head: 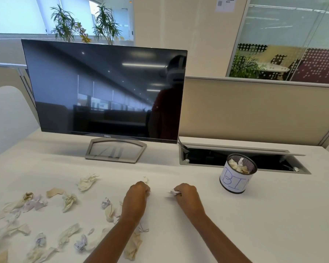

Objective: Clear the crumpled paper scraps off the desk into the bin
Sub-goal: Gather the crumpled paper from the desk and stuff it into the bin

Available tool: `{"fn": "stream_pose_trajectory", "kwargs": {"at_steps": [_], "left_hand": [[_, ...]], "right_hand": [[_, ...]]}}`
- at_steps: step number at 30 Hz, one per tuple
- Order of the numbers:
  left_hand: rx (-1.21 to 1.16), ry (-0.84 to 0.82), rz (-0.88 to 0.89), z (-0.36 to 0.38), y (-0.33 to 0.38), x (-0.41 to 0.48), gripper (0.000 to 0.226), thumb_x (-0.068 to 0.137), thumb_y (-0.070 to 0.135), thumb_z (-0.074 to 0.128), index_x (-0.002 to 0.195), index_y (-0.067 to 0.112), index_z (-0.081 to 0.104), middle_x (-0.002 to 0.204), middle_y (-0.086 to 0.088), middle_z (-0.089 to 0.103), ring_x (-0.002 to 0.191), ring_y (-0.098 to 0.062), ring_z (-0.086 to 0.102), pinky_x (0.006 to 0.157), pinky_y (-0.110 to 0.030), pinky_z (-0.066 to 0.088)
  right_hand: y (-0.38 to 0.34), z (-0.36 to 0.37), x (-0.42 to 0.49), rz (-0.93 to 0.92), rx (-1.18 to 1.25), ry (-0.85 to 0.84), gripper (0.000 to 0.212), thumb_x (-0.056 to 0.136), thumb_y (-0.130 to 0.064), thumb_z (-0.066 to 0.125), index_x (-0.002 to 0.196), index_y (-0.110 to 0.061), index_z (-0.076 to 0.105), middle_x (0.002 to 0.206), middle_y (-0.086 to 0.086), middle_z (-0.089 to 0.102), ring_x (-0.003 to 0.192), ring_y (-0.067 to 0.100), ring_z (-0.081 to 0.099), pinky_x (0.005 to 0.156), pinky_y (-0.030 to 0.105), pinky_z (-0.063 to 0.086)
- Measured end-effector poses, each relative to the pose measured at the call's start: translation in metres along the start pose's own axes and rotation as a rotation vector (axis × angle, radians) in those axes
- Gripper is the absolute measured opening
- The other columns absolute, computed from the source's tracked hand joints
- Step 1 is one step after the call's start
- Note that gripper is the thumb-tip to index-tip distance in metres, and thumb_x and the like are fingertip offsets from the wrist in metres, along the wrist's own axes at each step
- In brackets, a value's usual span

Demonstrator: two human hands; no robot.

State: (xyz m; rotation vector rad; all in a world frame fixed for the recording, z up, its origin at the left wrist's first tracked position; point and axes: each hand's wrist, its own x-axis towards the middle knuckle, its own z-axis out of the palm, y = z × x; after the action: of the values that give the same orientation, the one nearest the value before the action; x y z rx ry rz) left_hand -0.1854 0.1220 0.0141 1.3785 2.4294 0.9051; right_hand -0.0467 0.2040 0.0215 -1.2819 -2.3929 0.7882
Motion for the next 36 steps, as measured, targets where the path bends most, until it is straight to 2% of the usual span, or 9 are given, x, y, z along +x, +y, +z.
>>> {"fn": "stream_pose_trajectory", "kwargs": {"at_steps": [7,11,14,15,18,20,23,32,36], "left_hand": [[-0.243,-0.031,0.036,0.012,0.059,0.006,0.012,0.089,0.005,0.056,0.094,0.003,0.066,0.099,-0.008,0.069,0.091,-0.02,0.062,0.082,-0.026,0.046],[-0.334,-0.054,0.089,0.02,0.109,0.014,0.014,0.09,0.008,0.057,0.096,0.001,0.068,0.1,-0.012,0.07,0.093,-0.024,0.064,0.079,-0.025,0.046],[-0.4,-0.072,0.157,0.025,0.149,0.021,0.015,0.089,0.006,0.057,0.095,-0.002,0.069,0.098,-0.016,0.07,0.089,-0.024,0.064,0.079,-0.027,0.047],[-0.418,-0.073,0.18,0.027,0.161,0.023,0.015,0.088,0.006,0.057,0.093,-0.002,0.069,0.096,-0.017,0.07,0.085,-0.022,0.063,0.076,-0.026,0.045],[-0.469,-0.087,0.219,0.033,0.196,0.031,0.016,0.087,0.006,0.058,0.092,-0.002,0.071,0.093,-0.018,0.071,0.082,-0.024,0.064,0.073,-0.027,0.045],[-0.506,-0.099,0.222,0.039,0.215,0.038,0.016,0.087,0.006,0.058,0.093,-0.002,0.071,0.096,-0.017,0.072,0.088,-0.026,0.066,0.075,-0.027,0.047],[-0.554,-0.1,0.21,0.05,0.235,0.049,0.016,0.085,0.005,0.06,0.094,-0.002,0.071,0.098,-0.018,0.072,0.089,-0.027,0.067,0.074,-0.022,0.045],[-0.522,-0.22,0.209,0.077,0.252,0.065,0.027,0.098,0.02,0.044,0.085,0.007,0.063,0.083,-0.017,0.059,0.079,-0.018,0.049,0.074,-0.026,0.037],[-0.819,-0.385,0.03,0.077,0.252,0.064,0.049,0.1,0.043,0.021,0.123,0.013,0.054,0.109,-0.014,0.062,0.105,-0.021,0.053,0.095,-0.033,0.038]], "right_hand": [[0.023,-0.079,-0.014,0.036,0.171,0.306,0.03,0.087,-0.005,0.057,0.063,0.013,0.057,0.067,0.032,0.056,0.061,0.028,0.038,0.055,0.028,0.018],[0.034,-0.127,-0.009,0.061,0.127,0.421,0.054,0.091,-0.006,0.055,0.042,-0.021,0.035,0.043,0.001,0.035,0.046,0.011,0.028,0.052,0.027,0.019],[0.047,-0.153,-0.001,0.15,0.067,0.421,0.046,0.092,-0.01,0.053,0.053,-0.013,0.028,0.047,0.015,0.036,0.054,0.023,0.028,0.055,0.03,0.019],[0.053,-0.159,0.002,0.174,0.066,0.437,0.043,0.091,-0.008,0.054,0.051,0.007,0.048,0.049,0.018,0.037,0.059,0.023,0.03,0.056,0.029,0.02],[0.065,-0.171,0.011,0.283,0.002,0.404,0.043,0.087,-0.003,0.054,0.046,-0.005,0.039,0.049,0.011,0.035,0.063,0.029,0.036,0.053,0.031,0.025],[0.068,-0.177,0.018,0.363,-0.022,0.328,0.019,0.086,-0.004,0.055,0.072,0.004,0.065,0.072,0.022,0.061,0.075,0.038,0.057,0.062,0.035,0.046],[0.074,-0.184,0.022,0.38,-0.016,0.248,0.032,0.085,0.003,0.052,0.115,-0.003,0.062,0.117,0.019,0.064,0.107,0.032,0.06,0.091,0.034,0.048],[0.082,-0.19,0.002,0.209,0.085,0.297,0.054,0.086,0.01,0.037,0.135,-0.009,0.043,0.139,0.012,0.049,0.129,0.024,0.045,0.1,0.029,0.039],[0.086,-0.176,-0.013,0.034,0.003,0.22,0.055,0.088,0.004,0.039,0.14,-0.013,0.035,0.145,0.007,0.04,0.132,0.021,0.04,0.104,0.028,0.034]]}}
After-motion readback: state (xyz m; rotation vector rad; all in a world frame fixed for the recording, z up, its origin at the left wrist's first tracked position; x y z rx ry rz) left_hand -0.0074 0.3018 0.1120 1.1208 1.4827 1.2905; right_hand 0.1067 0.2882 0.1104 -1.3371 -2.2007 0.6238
